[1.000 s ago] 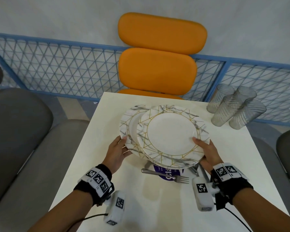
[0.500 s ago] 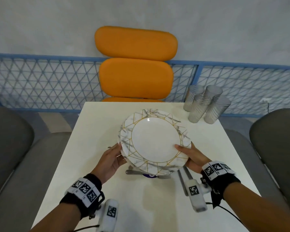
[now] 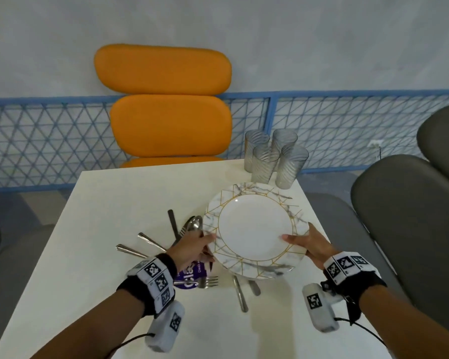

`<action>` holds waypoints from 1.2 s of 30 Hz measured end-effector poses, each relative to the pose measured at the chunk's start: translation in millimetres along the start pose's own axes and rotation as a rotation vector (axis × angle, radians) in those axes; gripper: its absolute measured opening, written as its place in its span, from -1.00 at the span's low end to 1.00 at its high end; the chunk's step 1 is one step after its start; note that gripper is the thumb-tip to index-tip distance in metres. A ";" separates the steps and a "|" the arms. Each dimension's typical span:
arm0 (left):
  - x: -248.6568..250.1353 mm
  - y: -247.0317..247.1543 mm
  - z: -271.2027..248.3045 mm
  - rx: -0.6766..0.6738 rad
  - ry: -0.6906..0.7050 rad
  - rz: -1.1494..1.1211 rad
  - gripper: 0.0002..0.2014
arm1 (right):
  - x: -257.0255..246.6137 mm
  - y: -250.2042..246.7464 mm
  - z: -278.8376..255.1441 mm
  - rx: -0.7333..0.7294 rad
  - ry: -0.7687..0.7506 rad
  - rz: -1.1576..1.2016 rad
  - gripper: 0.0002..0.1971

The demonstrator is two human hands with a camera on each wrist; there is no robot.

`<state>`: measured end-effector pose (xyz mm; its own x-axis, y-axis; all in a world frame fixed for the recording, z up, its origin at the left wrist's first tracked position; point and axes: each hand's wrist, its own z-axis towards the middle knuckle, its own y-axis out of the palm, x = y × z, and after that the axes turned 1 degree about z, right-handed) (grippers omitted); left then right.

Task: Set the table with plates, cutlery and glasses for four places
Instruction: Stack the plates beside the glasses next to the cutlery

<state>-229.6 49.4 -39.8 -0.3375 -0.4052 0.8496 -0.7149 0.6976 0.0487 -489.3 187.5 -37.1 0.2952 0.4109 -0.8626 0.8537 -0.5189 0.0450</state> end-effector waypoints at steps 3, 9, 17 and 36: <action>3.7 28.3 34.2 0.010 -0.043 0.030 -0.70 | 2.0 -35.0 19.8 0.077 -0.003 0.009 -0.13; 0.9 76.6 87.9 0.089 -0.083 0.099 -0.69 | 9.3 -83.8 67.3 0.292 0.020 -0.107 -0.52; -8.7 92.9 117.9 0.242 -0.133 0.301 -0.62 | 14.9 -93.0 103.9 0.430 0.087 -0.342 -0.50; -10.0 96.2 71.4 0.272 0.023 0.584 -0.60 | 7.6 -66.3 75.4 0.524 -0.107 -0.974 -0.41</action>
<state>-338.7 78.4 -81.0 -0.7069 0.0108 0.7072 -0.5480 0.6237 -0.5573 -576.0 168.5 -84.6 -0.4628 0.7616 -0.4537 0.4065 -0.2725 -0.8721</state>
